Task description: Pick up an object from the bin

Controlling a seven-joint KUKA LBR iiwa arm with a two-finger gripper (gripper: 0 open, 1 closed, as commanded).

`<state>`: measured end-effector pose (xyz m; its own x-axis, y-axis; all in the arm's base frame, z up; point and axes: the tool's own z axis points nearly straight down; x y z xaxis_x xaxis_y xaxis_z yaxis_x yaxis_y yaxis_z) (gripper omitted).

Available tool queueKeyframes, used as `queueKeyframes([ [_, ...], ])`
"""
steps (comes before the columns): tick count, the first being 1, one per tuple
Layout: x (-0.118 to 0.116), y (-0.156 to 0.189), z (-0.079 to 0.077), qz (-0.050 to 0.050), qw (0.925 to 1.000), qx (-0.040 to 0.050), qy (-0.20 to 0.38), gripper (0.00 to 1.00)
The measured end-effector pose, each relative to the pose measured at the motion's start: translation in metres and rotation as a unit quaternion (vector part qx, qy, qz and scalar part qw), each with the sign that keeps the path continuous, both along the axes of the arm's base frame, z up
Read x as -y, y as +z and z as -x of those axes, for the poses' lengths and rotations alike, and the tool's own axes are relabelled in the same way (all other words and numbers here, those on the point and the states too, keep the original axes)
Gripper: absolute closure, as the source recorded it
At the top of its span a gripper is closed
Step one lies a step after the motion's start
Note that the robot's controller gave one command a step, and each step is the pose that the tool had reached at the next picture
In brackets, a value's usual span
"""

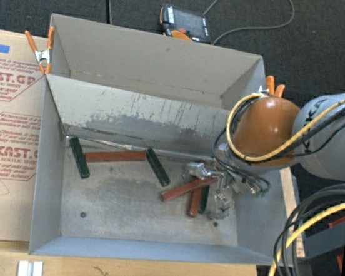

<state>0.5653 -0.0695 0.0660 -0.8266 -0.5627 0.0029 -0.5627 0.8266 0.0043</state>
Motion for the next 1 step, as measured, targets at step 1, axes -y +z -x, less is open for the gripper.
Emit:
queueKeyframes([
  [1, -0.0004, 0.0033, -0.0018, 0.000, 1.0000, 0.0026, 0.000, 1.00],
])
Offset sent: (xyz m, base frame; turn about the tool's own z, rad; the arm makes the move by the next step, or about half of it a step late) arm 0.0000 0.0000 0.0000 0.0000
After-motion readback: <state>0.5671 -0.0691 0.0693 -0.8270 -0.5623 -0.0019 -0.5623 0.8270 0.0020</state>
